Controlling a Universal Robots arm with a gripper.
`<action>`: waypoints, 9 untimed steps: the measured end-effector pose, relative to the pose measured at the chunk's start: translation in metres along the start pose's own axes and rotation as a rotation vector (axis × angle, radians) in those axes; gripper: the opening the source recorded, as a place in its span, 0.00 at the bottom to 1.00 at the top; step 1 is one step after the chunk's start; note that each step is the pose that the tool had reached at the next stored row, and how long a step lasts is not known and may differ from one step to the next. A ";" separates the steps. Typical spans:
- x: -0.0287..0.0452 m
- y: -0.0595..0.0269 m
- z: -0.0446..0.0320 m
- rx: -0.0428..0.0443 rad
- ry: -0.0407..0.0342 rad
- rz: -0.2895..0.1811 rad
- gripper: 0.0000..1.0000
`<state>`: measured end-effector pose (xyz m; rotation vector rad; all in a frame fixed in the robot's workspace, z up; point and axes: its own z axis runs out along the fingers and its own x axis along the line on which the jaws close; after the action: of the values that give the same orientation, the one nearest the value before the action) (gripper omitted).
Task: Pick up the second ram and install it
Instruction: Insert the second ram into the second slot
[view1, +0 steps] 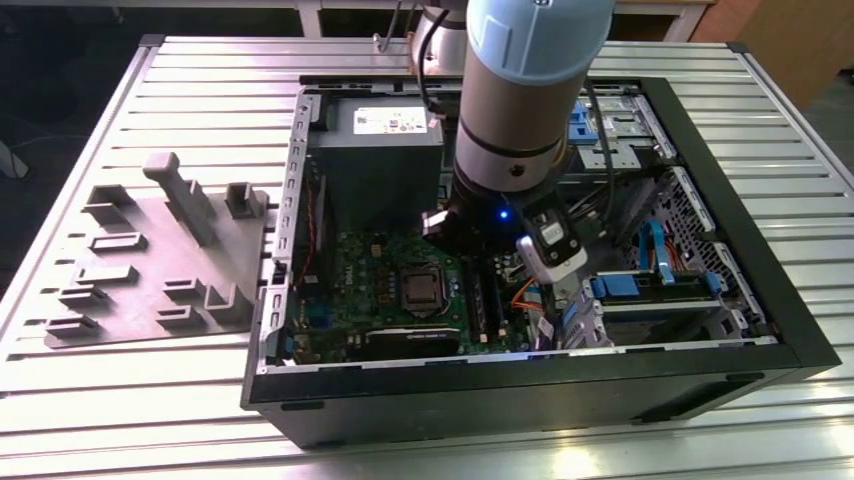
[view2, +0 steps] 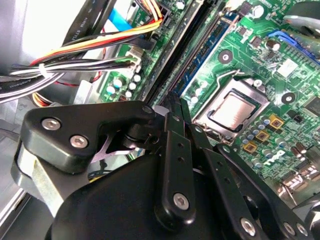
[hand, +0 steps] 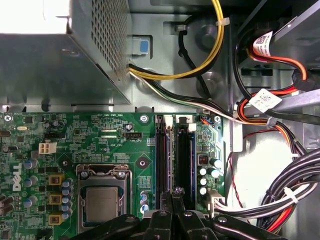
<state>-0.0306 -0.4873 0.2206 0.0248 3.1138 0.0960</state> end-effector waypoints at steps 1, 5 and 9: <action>0.0000 -0.0001 0.0005 0.0004 0.0001 0.000 0.11; 0.0001 -0.0002 0.0011 0.0005 0.0002 0.000 0.11; 0.0000 -0.0001 0.0022 -0.0001 0.0000 0.000 0.11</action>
<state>-0.0306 -0.4873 0.2184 0.0249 3.1137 0.0961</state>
